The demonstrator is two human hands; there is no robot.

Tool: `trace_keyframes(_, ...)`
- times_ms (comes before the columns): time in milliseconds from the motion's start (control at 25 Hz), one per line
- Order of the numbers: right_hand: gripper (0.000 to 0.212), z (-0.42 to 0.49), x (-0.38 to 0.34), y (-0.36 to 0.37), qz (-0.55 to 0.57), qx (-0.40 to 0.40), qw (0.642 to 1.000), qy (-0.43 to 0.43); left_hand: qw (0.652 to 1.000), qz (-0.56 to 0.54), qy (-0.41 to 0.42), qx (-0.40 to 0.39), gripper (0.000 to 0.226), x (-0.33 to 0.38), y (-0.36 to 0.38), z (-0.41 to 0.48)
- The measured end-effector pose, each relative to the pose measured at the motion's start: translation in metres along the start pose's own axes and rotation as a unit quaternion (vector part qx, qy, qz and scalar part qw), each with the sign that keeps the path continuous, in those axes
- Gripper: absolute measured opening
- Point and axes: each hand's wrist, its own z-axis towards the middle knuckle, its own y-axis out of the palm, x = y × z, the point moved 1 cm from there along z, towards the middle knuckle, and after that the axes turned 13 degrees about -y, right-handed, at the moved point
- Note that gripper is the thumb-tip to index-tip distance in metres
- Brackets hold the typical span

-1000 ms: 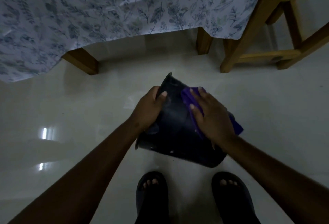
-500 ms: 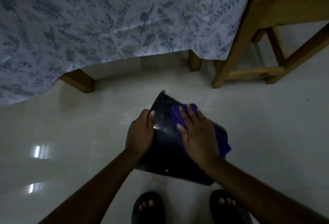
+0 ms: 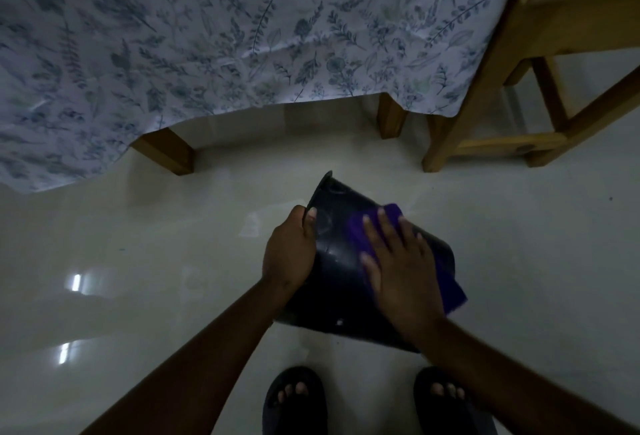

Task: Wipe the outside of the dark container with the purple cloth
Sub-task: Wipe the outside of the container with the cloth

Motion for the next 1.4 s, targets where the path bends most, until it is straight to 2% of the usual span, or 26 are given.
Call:
trace_keyframes(80,0.059,-0.033,-0.02,0.003,-0.023,-0.015,0.998,-0.058,1.0,0.01,0.007,0.009,0.037,-0.001,0.003,0.002)
trace_keyframes(160,0.058,-0.005,-0.014,0.002,-0.016,-0.009,0.996,-0.083,1.0,-0.016,0.009,-0.001,0.036,-0.004,0.004,-0.003)
trace_keyframes(240,0.054,0.054,0.01,-0.014,0.07,-0.02,0.997,0.01,1.0,-0.024,0.002,-0.006,0.035,-0.004,0.003,-0.007)
trace_keyframes(320,0.054,0.072,0.036,-0.017,0.121,-0.033,0.989,0.079,1.0,-0.013,-0.001,0.001,0.035,-0.003,0.002,-0.009)
trace_keyframes(400,0.058,0.04,0.027,-0.011,0.077,-0.013,0.994,0.071,1.0,0.009,-0.003,0.011,0.036,-0.003,0.002,-0.008)
trace_keyframes(480,0.06,-0.009,-0.011,-0.002,-0.007,-0.015,1.0,0.004,0.999,0.028,-0.001,0.018,0.035,0.003,0.004,0.002)
trace_keyframes(560,0.063,-0.024,-0.022,0.002,-0.026,-0.021,0.999,-0.025,1.0,0.018,0.002,-0.002,0.034,0.016,0.005,0.013)
trace_keyframes(640,0.062,0.002,-0.005,-0.005,-0.019,-0.002,0.999,-0.035,0.997,-0.044,0.003,-0.058,0.03,0.02,0.0,0.012)
trace_keyframes(760,0.059,0.058,0.039,-0.019,0.03,0.011,0.999,0.004,0.992,-0.053,0.022,-0.109,0.029,-0.004,-0.005,-0.009)
trace_keyframes(880,0.06,0.063,0.049,-0.016,0.057,0.025,0.997,0.049,0.999,0.001,0.013,-0.037,0.027,-0.007,-0.007,-0.008)
trace_keyframes(960,0.061,0.027,0.024,-0.006,0.02,0.018,0.999,0.029,1.0,0.012,0.024,0.003,0.033,0.006,-0.006,0.002)
trace_keyframes(1040,0.061,-0.019,-0.005,-0.002,-0.026,0.005,1.0,-0.014,0.999,0.01,0.048,0.014,0.033,0.015,-0.001,0.004)
trace_keyframes(1120,0.061,-0.014,-0.002,0.001,-0.045,0.014,0.998,-0.047,0.998,-0.004,0.061,-0.001,0.032,0.019,0.004,0.003)
trace_keyframes(1280,0.057,0.05,0.035,-0.019,0.027,0.016,0.999,0.015,1.0,-0.015,0.02,0.001,0.038,0.022,0.005,0.007)
trace_keyframes(1400,0.058,0.025,0.023,-0.01,0.018,0.012,0.999,0.044,0.999,0.028,0.012,0.015,0.04,0.022,0.006,0.009)
